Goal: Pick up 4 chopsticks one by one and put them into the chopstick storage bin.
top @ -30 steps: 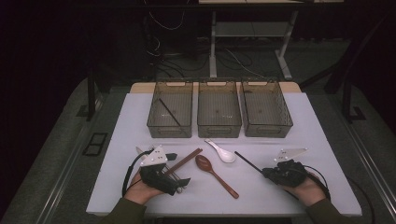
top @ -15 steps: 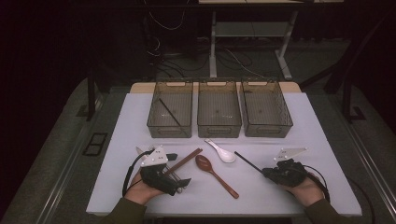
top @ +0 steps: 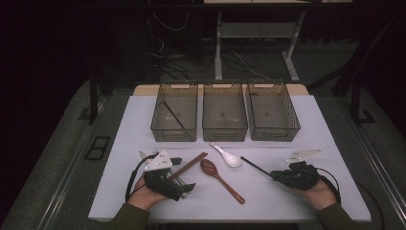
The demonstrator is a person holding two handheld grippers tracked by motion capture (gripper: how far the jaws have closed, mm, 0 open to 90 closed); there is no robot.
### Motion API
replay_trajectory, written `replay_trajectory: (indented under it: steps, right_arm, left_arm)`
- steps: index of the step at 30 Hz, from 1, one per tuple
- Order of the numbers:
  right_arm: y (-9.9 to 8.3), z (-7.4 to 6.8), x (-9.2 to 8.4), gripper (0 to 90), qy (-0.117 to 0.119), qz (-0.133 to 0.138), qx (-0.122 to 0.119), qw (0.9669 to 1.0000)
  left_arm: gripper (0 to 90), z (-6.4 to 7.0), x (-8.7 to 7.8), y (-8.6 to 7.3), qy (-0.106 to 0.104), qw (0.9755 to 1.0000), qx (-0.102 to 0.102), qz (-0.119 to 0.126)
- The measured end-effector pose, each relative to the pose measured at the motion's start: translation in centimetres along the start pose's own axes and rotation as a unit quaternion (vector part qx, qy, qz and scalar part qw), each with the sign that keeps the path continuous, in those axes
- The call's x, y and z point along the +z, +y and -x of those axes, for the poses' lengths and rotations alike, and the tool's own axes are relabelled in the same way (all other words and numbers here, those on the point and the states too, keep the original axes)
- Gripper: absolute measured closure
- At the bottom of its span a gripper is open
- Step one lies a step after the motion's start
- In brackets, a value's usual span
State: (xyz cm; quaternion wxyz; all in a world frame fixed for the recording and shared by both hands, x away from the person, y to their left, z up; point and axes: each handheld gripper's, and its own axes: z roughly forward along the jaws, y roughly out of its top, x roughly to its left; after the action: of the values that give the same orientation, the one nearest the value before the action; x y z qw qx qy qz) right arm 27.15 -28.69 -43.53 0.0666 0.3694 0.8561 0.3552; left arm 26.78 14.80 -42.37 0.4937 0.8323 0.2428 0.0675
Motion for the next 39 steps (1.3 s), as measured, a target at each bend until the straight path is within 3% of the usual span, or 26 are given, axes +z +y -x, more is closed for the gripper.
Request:
replay_trajectory:
  steps: [22,39]
  right_arm:
    - [0.7,0.1,-1.7,85.9,0.018,0.038,0.002,0.9991]
    - [2.6,-0.4,-1.7,85.8,0.034,0.061,-0.025,0.9973]
  left_arm:
    - [0.0,0.0,0.0,0.0,-0.001,1.0000,0.002,-0.001]
    - [0.0,0.0,0.1,0.0,0.000,1.0000,-0.001,-0.001]
